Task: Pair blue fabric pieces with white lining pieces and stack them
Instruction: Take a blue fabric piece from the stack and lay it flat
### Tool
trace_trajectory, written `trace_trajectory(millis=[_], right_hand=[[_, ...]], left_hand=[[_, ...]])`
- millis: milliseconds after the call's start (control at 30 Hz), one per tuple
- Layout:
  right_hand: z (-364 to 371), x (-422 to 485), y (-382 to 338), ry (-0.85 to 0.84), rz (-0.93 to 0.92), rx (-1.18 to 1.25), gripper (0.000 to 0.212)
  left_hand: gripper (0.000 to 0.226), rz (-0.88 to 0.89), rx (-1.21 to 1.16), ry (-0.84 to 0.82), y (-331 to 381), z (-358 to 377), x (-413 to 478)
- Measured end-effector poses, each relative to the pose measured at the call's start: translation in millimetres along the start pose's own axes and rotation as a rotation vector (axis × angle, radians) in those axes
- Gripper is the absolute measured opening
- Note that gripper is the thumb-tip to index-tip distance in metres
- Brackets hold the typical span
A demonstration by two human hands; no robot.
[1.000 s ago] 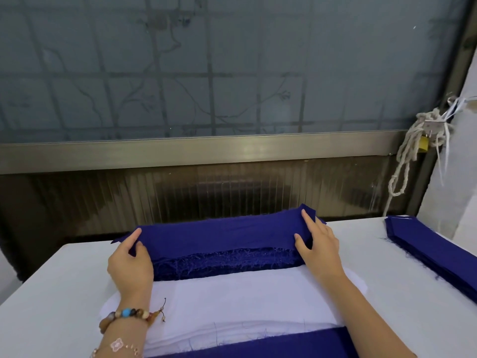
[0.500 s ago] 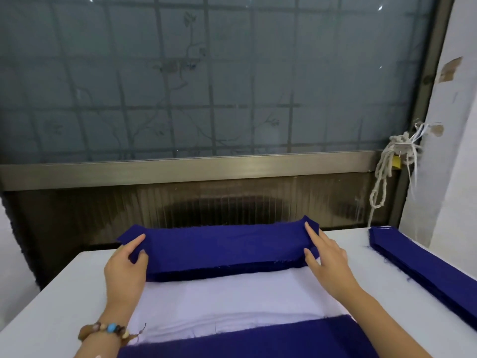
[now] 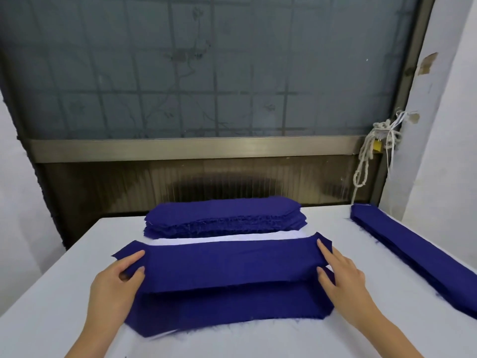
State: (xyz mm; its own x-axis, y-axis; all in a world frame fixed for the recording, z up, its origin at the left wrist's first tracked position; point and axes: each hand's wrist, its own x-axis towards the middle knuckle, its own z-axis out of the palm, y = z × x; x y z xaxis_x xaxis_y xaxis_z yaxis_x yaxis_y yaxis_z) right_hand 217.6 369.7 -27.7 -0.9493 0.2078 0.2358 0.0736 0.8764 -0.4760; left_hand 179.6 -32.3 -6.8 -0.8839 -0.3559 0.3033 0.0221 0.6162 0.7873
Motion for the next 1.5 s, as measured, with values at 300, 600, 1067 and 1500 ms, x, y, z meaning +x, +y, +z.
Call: trace_trajectory(millis=[300,600,1067,1500], right_hand=[[9,-43,9,-0.062,0.059,-0.114,0.058],[11,-44,6,-0.009,0.099,-0.106,0.052],[2,-39,4,0.197,0.208,0.448,0.043],[21,-31,-3,-0.024,0.182,0.081,0.059]], left_hand=[[0.035,-0.041,-0.006,-0.102,-30,0,-29],[0.044,-0.048,-0.034,-0.137,-47,12,-30],[0.041,-0.086,-0.117,-0.11,-48,15,-27],[0.048,-0.084,-0.143,-0.104,-42,11,-33]])
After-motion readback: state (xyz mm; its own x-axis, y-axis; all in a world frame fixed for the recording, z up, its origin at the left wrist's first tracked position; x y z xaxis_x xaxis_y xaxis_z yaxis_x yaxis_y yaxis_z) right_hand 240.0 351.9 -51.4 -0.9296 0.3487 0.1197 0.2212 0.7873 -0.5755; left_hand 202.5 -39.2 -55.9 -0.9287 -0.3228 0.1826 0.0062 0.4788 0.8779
